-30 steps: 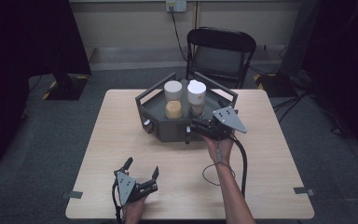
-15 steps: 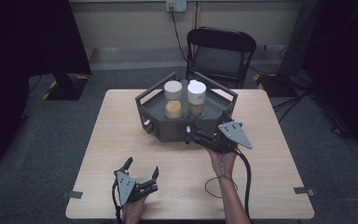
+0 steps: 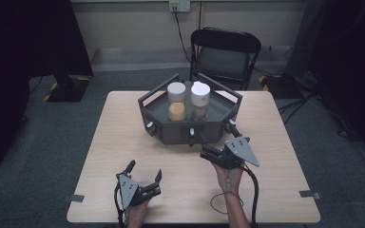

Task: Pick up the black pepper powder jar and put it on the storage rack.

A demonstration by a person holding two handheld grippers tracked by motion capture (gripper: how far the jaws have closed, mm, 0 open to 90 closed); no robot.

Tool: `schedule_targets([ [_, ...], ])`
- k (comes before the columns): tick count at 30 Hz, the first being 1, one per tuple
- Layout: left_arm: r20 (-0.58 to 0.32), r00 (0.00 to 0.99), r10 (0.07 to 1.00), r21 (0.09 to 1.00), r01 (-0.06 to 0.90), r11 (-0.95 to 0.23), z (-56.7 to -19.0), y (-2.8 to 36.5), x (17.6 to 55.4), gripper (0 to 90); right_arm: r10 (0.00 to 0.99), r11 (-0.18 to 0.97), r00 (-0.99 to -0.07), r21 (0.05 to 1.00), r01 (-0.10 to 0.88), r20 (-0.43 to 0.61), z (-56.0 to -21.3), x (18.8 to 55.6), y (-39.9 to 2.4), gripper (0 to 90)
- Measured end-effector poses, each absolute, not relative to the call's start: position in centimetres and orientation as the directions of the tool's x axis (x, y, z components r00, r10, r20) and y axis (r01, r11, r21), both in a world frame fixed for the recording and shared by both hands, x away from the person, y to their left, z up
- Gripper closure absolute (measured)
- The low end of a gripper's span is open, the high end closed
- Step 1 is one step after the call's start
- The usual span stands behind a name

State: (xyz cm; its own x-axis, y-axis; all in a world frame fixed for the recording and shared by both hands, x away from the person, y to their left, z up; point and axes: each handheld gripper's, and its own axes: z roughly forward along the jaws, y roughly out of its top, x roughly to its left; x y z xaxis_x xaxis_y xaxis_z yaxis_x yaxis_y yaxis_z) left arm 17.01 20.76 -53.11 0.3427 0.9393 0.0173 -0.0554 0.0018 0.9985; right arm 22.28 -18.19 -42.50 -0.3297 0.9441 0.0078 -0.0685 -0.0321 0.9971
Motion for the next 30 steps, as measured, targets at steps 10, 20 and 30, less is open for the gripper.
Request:
schedule_targets([
  [10,0.017,0.343,0.939,0.998,-0.055,0.002,-53.1,20.8,17.0,1.5,0.945,-0.045,-0.327,0.997,-0.059,0.023,-43.6,20.9,-18.6,0.0],
  [20,0.017,0.343,0.939,0.998,-0.055,0.002,-53.1,20.8,17.0,1.5,0.947,-0.011,-0.321,0.999,-0.051,-0.006,-44.6,19.6,-18.9,0.0],
  [30,0.017,0.343,0.939,0.998,-0.055,0.002,-53.1,20.8,17.0,1.4,0.948,0.033,-0.314,0.999,-0.038,-0.043,-46.1,19.0,-18.6,0.0],
])
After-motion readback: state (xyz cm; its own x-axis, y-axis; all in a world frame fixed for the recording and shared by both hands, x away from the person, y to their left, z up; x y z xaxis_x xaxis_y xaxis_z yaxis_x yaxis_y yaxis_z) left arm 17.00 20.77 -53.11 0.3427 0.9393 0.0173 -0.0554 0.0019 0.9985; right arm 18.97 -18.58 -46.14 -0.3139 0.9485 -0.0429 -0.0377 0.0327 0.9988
